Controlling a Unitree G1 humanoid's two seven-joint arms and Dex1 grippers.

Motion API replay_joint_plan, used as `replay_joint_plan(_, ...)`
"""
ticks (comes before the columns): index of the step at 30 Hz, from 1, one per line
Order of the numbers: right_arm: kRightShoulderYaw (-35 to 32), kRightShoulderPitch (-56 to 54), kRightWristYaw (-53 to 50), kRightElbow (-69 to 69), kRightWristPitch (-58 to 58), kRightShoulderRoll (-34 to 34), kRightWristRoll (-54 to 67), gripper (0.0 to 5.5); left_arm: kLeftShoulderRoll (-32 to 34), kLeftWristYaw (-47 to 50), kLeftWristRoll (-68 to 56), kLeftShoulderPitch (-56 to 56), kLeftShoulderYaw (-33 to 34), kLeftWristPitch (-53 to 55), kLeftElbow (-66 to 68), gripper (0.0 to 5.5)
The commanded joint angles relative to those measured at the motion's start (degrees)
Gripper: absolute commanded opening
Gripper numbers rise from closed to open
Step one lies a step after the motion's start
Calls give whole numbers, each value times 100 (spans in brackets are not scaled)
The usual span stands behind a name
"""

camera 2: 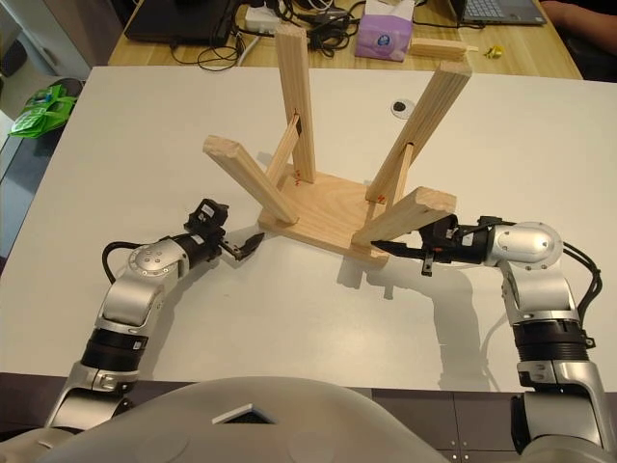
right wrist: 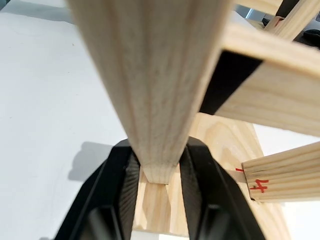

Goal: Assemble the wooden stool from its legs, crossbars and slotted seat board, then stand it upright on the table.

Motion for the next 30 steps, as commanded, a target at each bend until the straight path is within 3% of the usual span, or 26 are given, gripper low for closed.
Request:
replay_joint_plan(1,95,9,44,-30,237,-171,-203,173,-51,83,96,71,-137,93,212,540)
replay_joint_plan(10,91,-79,278,656,-347,-1063,-1069,322,-36,214,41,612,-205,266,-198,540)
replay_joint_plan(16,-111,376,412,707,-298,-1470,-1005,423,-74,271,6,664,-297,429,-282,540)
replay_joint_plan(21,-134,452,-336,852,-530,-1150,-1291,497,-86,164,-63,262,-279,487,-5,540)
replay_joint_plan(23,-69,530,-599,922,-598,-1025,-1415,497,-119,137,-31,244,-406,470,0,540)
replay_joint_plan(26,34,624,-909,1164,-757,-932,-1664,454,-240,213,-19,240,-507,439,46,540)
replay_joint_plan(30,186,743,-1262,1582,-936,-915,-1957,368,-230,325,35,294,-498,404,104,466)
